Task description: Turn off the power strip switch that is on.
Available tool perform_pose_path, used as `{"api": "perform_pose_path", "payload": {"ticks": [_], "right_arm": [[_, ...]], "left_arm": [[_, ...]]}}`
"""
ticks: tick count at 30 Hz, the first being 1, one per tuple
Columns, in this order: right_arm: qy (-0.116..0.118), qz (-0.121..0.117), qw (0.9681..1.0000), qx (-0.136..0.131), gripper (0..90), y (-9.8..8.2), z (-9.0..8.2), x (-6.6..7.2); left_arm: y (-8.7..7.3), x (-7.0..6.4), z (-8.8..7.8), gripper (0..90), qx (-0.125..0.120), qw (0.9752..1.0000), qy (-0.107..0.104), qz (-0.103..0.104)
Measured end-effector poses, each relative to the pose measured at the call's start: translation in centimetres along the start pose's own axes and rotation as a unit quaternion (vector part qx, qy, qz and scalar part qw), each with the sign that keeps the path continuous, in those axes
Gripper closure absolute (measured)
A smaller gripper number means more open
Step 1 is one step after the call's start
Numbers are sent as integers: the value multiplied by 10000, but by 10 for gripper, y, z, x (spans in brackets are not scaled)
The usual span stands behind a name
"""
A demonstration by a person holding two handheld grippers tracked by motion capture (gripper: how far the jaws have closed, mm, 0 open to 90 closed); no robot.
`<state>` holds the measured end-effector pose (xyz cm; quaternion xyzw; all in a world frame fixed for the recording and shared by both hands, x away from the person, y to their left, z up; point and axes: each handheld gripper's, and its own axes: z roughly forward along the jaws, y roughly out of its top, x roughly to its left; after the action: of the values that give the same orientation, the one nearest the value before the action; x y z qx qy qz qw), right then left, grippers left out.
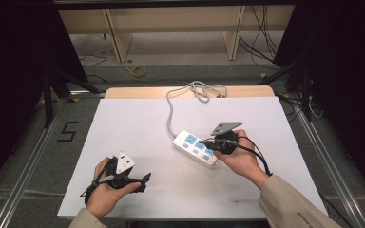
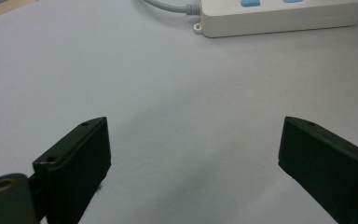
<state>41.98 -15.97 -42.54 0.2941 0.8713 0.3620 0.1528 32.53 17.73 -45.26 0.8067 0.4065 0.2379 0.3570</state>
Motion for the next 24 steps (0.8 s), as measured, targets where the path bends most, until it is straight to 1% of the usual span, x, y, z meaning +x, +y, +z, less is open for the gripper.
{"api": "perform_pose_path", "payload": {"ticks": [4,14,24], "right_arm": [[9,28,10000,12,900,4,1,0],[33,68,9999,95,900,4,7,0],[41,11,9998,171,900,14,14,2]], "left_arm": [[0,0,0,88,1,10000,-7,-2],[0,-1,1,88,-4,10000,-23,11],[1,-2,1,88,-12,10000,-19,16]]}}
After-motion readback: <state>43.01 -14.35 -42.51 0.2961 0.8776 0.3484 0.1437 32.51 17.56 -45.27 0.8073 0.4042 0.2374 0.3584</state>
